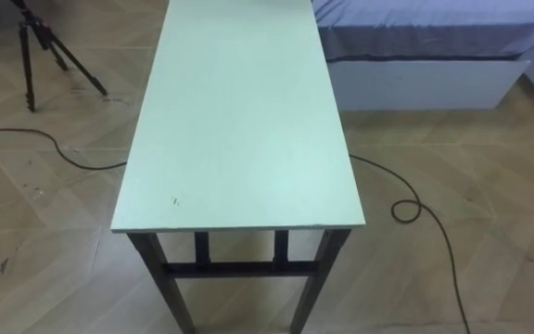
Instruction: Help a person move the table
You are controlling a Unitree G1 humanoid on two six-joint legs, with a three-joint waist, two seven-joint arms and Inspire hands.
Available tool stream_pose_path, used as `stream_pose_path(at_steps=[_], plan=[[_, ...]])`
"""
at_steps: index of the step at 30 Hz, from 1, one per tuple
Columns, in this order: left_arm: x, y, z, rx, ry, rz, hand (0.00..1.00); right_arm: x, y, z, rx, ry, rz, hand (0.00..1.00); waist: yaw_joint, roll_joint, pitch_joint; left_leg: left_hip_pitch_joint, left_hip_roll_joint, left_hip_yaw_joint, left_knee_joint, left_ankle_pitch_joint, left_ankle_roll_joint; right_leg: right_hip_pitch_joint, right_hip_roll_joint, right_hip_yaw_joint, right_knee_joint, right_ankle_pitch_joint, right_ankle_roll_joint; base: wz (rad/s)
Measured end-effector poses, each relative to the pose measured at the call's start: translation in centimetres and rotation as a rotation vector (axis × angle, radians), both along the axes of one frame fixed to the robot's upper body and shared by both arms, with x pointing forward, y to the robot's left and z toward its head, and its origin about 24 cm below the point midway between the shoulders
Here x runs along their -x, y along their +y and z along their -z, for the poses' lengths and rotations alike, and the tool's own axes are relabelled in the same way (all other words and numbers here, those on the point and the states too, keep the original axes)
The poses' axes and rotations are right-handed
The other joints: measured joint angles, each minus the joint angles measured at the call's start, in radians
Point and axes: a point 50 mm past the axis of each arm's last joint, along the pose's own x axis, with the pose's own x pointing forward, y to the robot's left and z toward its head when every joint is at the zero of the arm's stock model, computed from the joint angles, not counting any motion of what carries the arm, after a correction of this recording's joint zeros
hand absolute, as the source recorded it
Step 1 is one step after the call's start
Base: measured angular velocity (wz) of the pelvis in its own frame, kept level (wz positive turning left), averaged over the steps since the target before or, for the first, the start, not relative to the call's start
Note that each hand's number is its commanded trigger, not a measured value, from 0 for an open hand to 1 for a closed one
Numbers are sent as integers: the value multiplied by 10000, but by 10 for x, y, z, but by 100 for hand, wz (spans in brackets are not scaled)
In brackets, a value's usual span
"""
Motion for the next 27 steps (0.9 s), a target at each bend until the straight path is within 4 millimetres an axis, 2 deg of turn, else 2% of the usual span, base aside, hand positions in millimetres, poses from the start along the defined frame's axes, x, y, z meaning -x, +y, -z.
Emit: stream_pose_path(at_steps=[7,10,12,15,22,27], plan=[[-1,-1,0,707,-271,-413,0,-4,0,-1,-451,-398,53,0,15,86,-12,-101,3,-21,60,0,0,-63,-1,-10,11,0,-1,0],[-9,-3,-1,1070,-630,-217,0,-11,-2,-3,-455,-704,-61,0,25,97,-19,-230,2,-40,141,-1,0,-140,-15,-32,42,2,-3,0],[-20,-5,-4,1380,-1207,-198,0,-26,-1,-9,-510,-1590,-220,0,-3,130,-14,-243,-1,-56,154,-1,-1,-147,-21,-40,41,2,-4,0],[-33,-11,-8,1893,-1971,-397,0,-39,0,-14,-619,-2367,-371,0,-2,175,-31,-234,3,-104,162,0,-1,-127,-22,-115,40,2,-4,5],[-45,-24,-17,3175,-3087,-711,0,-49,0,-28,-1237,-3725,185,0,-10,213,-9,-276,0,-153,145,-1,-1,-147,-21,-186,29,2,-3,2],[-58,-41,-33,4214,-4060,-79,0,-57,20,-45,-2640,-5139,139,0,-10,258,11,-343,3,-246,160,-1,-2,-180,-24,-286,33,2,-3,5]])
